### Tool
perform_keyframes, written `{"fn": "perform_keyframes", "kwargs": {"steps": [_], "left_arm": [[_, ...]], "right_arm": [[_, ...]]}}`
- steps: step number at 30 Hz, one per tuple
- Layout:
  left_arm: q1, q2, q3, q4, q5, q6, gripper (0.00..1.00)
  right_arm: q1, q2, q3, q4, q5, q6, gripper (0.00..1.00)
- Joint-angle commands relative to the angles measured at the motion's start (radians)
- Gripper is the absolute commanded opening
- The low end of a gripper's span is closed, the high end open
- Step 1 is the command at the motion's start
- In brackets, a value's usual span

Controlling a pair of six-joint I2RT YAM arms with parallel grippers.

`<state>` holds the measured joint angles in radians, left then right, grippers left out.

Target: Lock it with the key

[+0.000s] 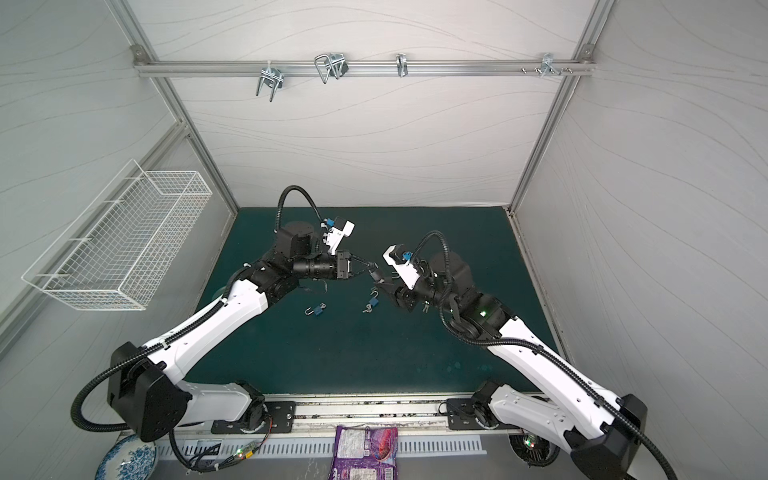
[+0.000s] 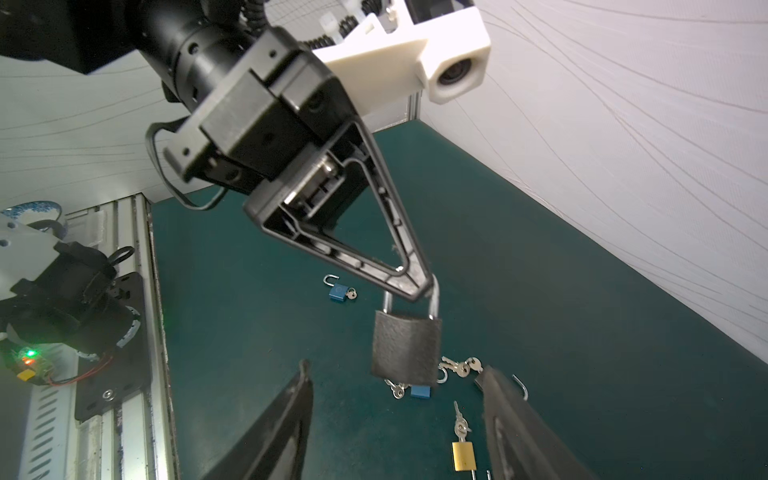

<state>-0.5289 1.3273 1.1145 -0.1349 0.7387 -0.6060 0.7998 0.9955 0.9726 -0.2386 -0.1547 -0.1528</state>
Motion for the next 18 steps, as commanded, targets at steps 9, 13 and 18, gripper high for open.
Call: {"fn": "perform_keyframes", "kwargs": {"steps": [9, 13, 18], "left_arm": [[-0.026, -0.002, 0.043, 0.076, -0.019, -0.02, 0.0], [-0.028, 0.0, 0.045, 0.087, -0.016, -0.028, 0.0], [-0.03, 0.005, 0.044, 0.091, -0.005, -0.03, 0.0]], "right_arm": [[0.02, 0.119, 0.098, -0.078, 0.07, -0.02, 0.56], [0.02, 0.139, 0.112, -0.091, 0.086, -0.021, 0.47], [0.02, 0.161, 0.129, -0.096, 0.082, 0.012, 0.33]]}}
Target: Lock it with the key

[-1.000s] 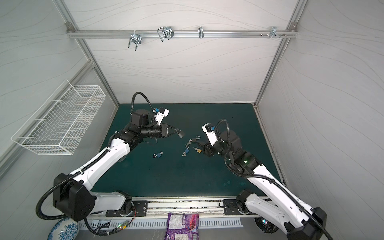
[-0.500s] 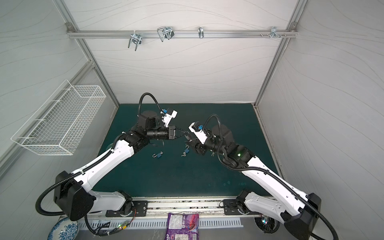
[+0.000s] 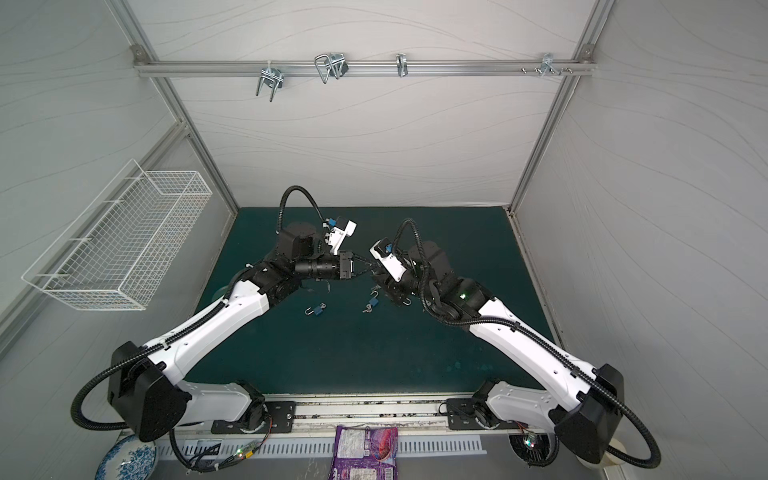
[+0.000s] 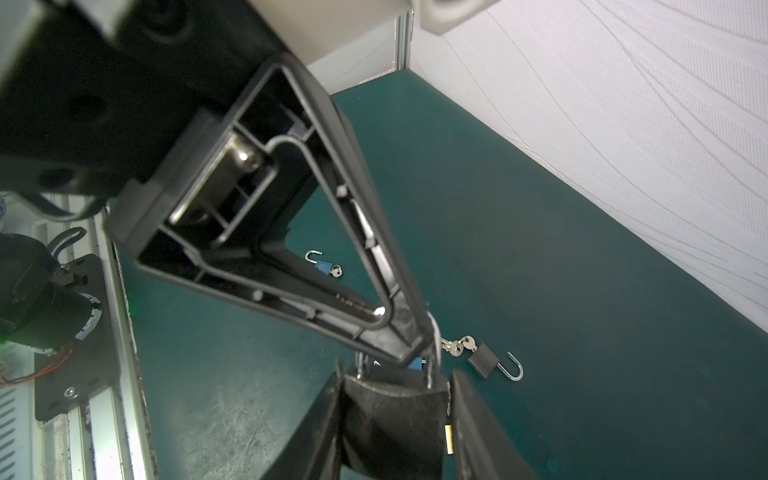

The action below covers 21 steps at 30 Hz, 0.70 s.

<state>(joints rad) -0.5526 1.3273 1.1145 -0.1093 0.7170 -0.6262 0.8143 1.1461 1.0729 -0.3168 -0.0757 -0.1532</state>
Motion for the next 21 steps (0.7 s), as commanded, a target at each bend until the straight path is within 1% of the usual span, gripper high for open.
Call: {"fn": "perform_keyframes", "kwargs": {"steps": [1, 4, 6, 7, 9, 11, 12, 13, 14, 16, 18, 21], "left_arm": [[-0.005, 0.004, 0.044, 0.069, 0.019, -0.01, 0.0], [-0.005, 0.0, 0.043, 0.06, 0.009, 0.003, 0.0], [-0.004, -0.001, 0.06, 0.038, -0.008, 0.024, 0.0], [-0.003, 0.0, 0.074, 0.028, -0.009, 0.037, 0.09], [-0.004, -0.006, 0.101, -0.007, -0.038, 0.077, 0.51], [-0.003, -0.021, 0.119, -0.079, -0.123, 0.133, 0.98], [-0.003, -0.031, 0.123, -0.121, -0.178, 0.162, 0.99], [-0.003, -0.038, 0.123, -0.152, -0.228, 0.184, 0.99], [-0.003, -0.045, 0.118, -0.187, -0.279, 0.206, 0.99], [-0.003, -0.05, 0.105, -0.242, -0.366, 0.234, 0.99], [-0.004, -0.041, 0.089, -0.299, -0.425, 0.249, 0.99], [-0.003, -0.039, 0.041, -0.329, -0.477, 0.215, 0.99]], "right_arm": [[0.005, 0.011, 0.033, -0.023, 0.005, 0.016, 0.29], [0.006, -0.003, 0.032, -0.024, 0.022, 0.029, 0.17], [0.006, -0.016, 0.028, -0.028, 0.038, 0.044, 0.05], [0.004, -0.019, 0.024, -0.032, 0.051, 0.048, 0.0], [-0.035, -0.019, 0.006, -0.059, 0.08, 0.08, 0.0], [-0.142, -0.012, -0.026, -0.081, 0.033, 0.159, 0.0], [-0.21, 0.004, -0.038, -0.1, -0.013, 0.211, 0.0], [-0.256, 0.023, -0.039, -0.125, -0.037, 0.236, 0.0], [-0.287, 0.05, -0.037, -0.152, -0.036, 0.254, 0.0], [-0.317, 0.1, -0.026, -0.192, 0.02, 0.255, 0.0], [-0.337, 0.173, -0.009, -0.226, 0.078, 0.248, 0.0], [-0.373, 0.295, 0.014, -0.238, 0.086, 0.243, 0.0]]}}
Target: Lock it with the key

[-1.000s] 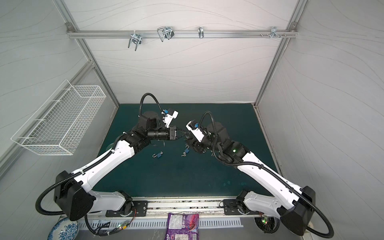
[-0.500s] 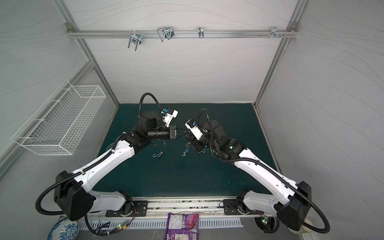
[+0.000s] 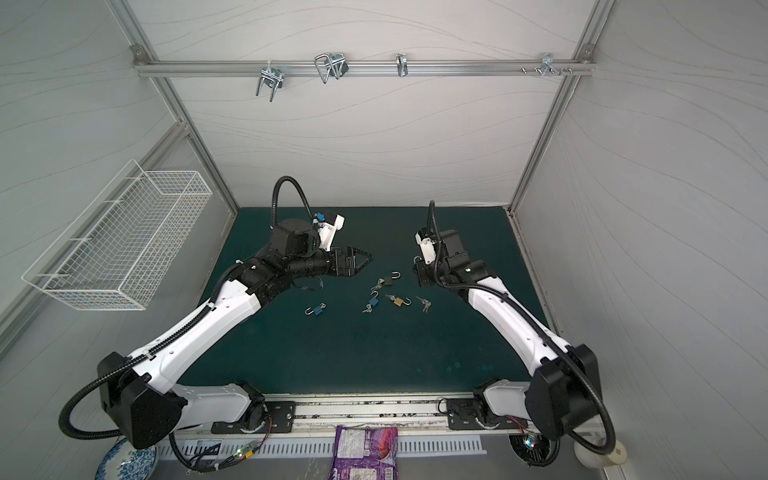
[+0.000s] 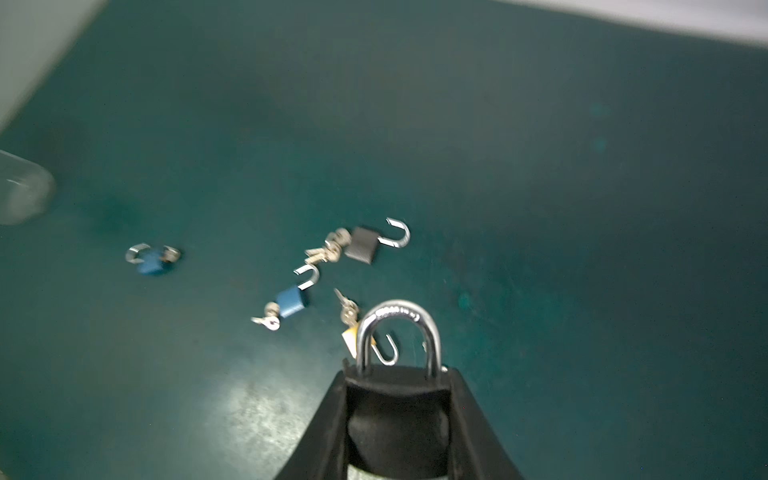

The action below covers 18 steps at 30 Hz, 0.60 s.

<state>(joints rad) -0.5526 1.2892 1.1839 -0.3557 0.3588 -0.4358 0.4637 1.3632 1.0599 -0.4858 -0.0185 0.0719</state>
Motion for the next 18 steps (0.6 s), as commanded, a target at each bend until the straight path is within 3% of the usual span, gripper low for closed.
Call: {"fn": "perform_keyframes", "kwargs": {"steps": [1, 8, 18], "left_arm": [[-0.003, -0.005, -0.046, -0.078, -0.128, 0.006, 0.99], [0.003, -0.073, -0.223, 0.03, -0.12, -0.067, 0.99], [0.018, -0.075, -0.263, 0.03, -0.121, -0.092, 0.99]], "right_arm": [[-0.031, 0.114, 0.035, -0.065, 0.03, 0.014, 0.0], [-0.075, 0.348, 0.138, -0.066, 0.024, -0.036, 0.0], [-0.088, 0.51, 0.263, -0.157, -0.005, -0.122, 0.0]]}}
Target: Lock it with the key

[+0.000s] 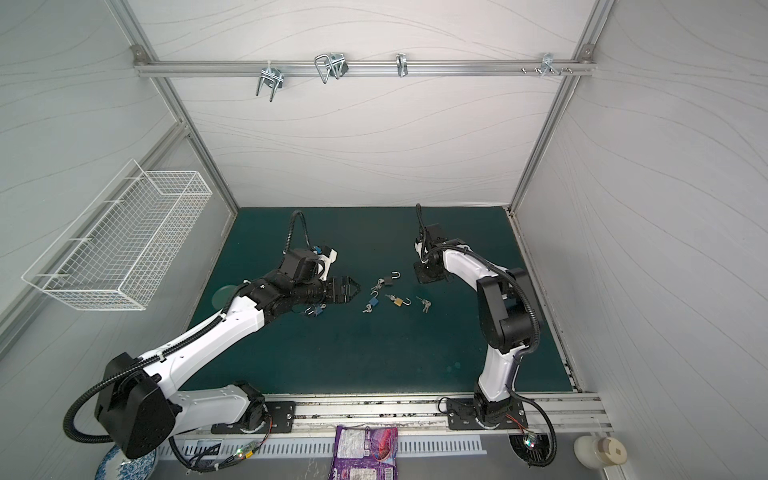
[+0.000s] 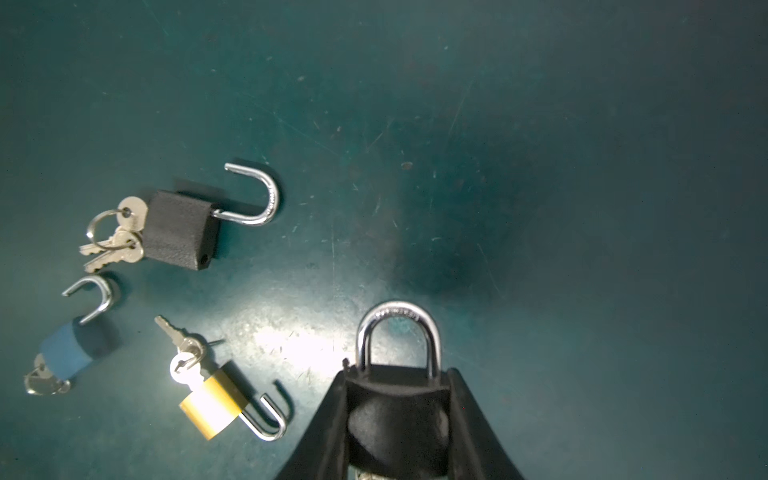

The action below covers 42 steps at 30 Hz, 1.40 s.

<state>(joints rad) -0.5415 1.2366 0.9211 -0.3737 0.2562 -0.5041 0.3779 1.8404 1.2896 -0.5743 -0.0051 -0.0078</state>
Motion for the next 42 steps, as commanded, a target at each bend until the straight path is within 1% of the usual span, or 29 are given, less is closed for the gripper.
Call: {"fn": "perform_keyframes", "kwargs": {"steps": [1, 4, 9, 12, 19, 21, 23, 25, 26, 27, 29, 31, 32, 35, 38, 42], "left_arm": [[0.008, -0.024, -0.004, 0.05, -0.016, -0.025, 0.99], [0.011, -0.023, -0.013, 0.052, -0.017, -0.022, 0.99], [0.017, -0.013, -0.018, 0.067, -0.015, -0.033, 0.99], [0.019, -0.011, -0.019, 0.071, 0.0, -0.048, 0.99], [0.021, -0.028, -0.058, 0.077, 0.002, -0.055, 0.99], [0.027, -0.032, -0.068, 0.086, 0.001, -0.072, 0.99], [0.053, -0.032, -0.085, 0.108, 0.022, -0.106, 0.99], [0.089, -0.038, -0.114, 0.146, 0.063, -0.141, 0.99], [0.108, -0.044, -0.13, 0.166, 0.078, -0.154, 0.99], [0.121, -0.047, -0.142, 0.179, 0.087, -0.16, 0.99], [0.145, -0.063, -0.163, 0.191, 0.091, -0.16, 0.99], [0.16, -0.083, -0.184, 0.205, 0.08, -0.159, 0.94], [0.169, -0.095, -0.2, 0.22, 0.077, -0.168, 0.9], [0.188, -0.127, -0.24, 0.259, 0.084, -0.199, 0.88], [0.19, -0.167, -0.277, 0.286, 0.077, -0.218, 0.87], [0.199, -0.208, -0.321, 0.32, 0.077, -0.241, 0.84]], "right_arm": [[-0.002, 0.044, 0.041, -0.075, -0.019, -0.047, 0.0], [0.008, 0.063, 0.057, -0.09, 0.002, -0.06, 0.0], [0.023, 0.085, 0.072, -0.107, 0.05, -0.078, 0.06], [0.028, 0.107, 0.084, -0.116, 0.065, -0.083, 0.18], [0.039, 0.146, 0.105, -0.125, 0.067, -0.083, 0.35], [0.037, 0.143, 0.104, -0.125, 0.06, -0.079, 0.42], [0.036, 0.123, 0.095, -0.117, 0.059, -0.071, 0.5], [0.036, 0.094, 0.078, -0.096, 0.051, -0.057, 0.55], [0.038, 0.074, 0.059, -0.074, 0.043, -0.044, 0.59], [0.038, 0.055, 0.042, -0.055, 0.035, -0.034, 0.61], [0.044, 0.003, -0.009, -0.002, 0.015, -0.006, 0.6], [0.062, -0.053, -0.069, 0.065, -0.02, 0.004, 0.57], [0.076, -0.077, -0.099, 0.093, -0.04, 0.008, 0.56], [0.115, -0.111, -0.156, 0.152, -0.112, 0.012, 0.54], [0.156, -0.086, -0.154, 0.137, -0.135, 0.008, 0.51], [0.163, -0.035, -0.129, 0.119, -0.167, 0.012, 0.51]]}}
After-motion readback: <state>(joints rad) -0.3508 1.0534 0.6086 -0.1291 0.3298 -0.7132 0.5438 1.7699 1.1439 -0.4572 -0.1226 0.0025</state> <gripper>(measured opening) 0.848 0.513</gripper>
